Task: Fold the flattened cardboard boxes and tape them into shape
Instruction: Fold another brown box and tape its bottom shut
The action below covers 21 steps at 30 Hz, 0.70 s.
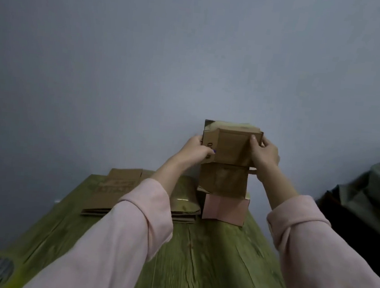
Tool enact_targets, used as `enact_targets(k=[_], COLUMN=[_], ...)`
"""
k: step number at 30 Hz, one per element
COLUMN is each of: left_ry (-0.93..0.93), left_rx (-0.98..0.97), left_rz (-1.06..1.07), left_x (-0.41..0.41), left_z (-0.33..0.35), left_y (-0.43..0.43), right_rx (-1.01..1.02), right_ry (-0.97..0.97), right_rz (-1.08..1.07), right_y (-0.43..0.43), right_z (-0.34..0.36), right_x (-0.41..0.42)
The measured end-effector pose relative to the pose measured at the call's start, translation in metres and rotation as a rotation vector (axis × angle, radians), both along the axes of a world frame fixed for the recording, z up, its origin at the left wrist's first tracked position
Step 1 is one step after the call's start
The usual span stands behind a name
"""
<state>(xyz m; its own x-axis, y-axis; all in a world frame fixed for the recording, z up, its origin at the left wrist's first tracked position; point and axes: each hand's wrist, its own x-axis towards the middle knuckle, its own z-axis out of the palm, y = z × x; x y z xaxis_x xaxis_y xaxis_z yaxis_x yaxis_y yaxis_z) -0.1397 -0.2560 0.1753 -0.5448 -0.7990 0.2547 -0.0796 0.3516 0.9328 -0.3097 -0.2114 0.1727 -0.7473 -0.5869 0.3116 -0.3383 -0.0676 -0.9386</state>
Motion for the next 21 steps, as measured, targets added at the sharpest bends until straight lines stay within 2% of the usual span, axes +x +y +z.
enact_targets(k=[3, 5, 8, 11, 14, 16, 18, 21], left_ry=[0.027, 0.014, -0.048, -0.094, -0.128, -0.172, -0.216, -0.325], left_rx=[-0.016, -0.028, -0.035, -0.059, -0.067, -0.062, -0.050, -0.006], left_rz=[-0.024, -0.036, -0.051, 0.013, 0.087, 0.139, 0.157, 0.156], left_x=[0.000, 0.000, 0.003, 0.012, 0.032, 0.047, 0.063, 0.083], left_z=[-0.011, -0.016, -0.020, -0.025, -0.036, -0.048, -0.064, -0.098], left_y=[-0.001, -0.003, 0.000, 0.006, 0.010, 0.013, 0.016, 0.026], right_rx=[0.079, 0.073, 0.043, -0.085, -0.224, -0.216, -0.072, 0.413], right_ry=[0.131, 0.134, 0.075, 0.149, 0.250, 0.304, 0.381, 0.547], right_rz=[0.009, -0.034, -0.137, -0.208, -0.158, -0.042, 0.183, 0.547], right_y=[-0.002, 0.001, 0.013, 0.035, 0.058, 0.075, 0.093, 0.123], right_z=[-0.009, -0.010, -0.006, -0.004, -0.007, -0.019, -0.046, -0.097], right_x=[-0.004, -0.003, 0.005, 0.023, 0.044, 0.061, 0.075, 0.094])
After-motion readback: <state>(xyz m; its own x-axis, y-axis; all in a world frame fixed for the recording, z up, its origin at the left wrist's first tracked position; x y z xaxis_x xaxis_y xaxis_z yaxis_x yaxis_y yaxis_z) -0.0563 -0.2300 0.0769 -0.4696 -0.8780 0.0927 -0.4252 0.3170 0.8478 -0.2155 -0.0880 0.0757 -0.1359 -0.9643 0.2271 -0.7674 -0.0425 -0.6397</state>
